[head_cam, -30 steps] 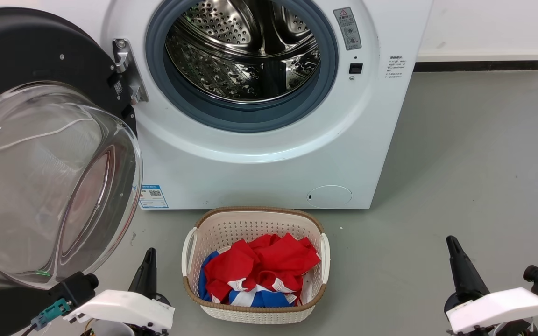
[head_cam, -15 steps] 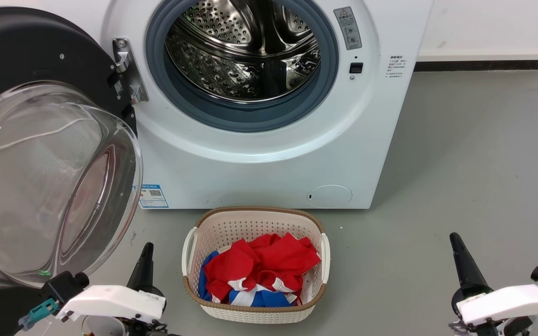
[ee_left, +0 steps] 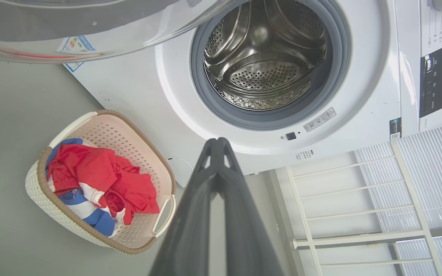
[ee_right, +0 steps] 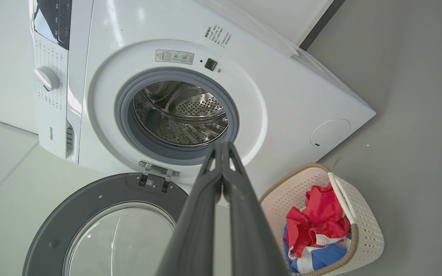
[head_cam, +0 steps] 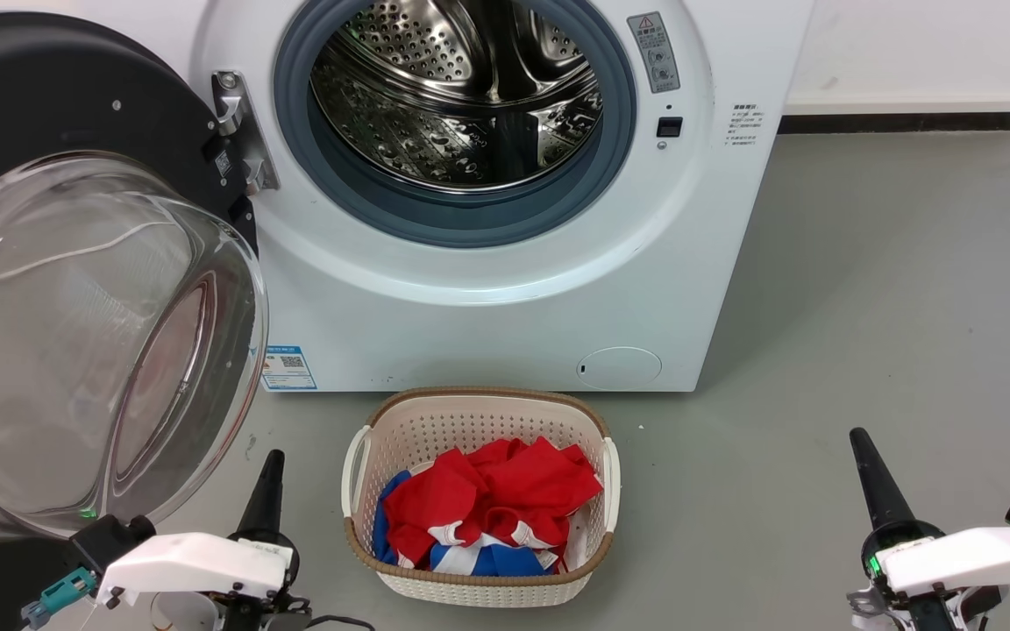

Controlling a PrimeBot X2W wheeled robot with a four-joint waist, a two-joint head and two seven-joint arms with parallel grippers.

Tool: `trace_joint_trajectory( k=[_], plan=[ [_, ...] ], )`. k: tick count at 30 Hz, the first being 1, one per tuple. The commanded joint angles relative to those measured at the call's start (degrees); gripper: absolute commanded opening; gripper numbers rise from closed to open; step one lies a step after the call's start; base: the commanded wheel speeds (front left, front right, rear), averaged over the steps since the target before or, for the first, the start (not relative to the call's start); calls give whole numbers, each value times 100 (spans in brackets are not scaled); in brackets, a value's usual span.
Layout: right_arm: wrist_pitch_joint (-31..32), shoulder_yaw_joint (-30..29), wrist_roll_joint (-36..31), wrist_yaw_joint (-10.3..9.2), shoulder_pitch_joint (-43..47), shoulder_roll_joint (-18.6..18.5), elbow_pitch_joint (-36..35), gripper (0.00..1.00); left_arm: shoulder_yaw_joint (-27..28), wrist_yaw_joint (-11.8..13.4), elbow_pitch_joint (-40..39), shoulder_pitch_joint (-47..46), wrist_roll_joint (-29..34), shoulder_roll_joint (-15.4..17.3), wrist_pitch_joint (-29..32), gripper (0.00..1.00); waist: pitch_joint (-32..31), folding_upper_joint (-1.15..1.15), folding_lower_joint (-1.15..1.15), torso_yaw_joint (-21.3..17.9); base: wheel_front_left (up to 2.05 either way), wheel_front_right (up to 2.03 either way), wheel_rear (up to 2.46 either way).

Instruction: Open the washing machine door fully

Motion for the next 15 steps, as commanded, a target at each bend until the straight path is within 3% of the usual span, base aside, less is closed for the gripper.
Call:
trace_joint_trajectory(
  k=[1, 15],
  plan=[
    [10, -20, 137, 1, -158, -38, -25, 0, 52, -35, -61, -153, -108, -2, 38, 0, 0, 0, 0, 0, 0, 0, 0],
    [129, -93, 914, 1, -257, -34, 80, 0, 281, -176, -60, -173, -752, -111, 242, 0, 6, 0, 0, 5, 0, 0, 0]
  ],
)
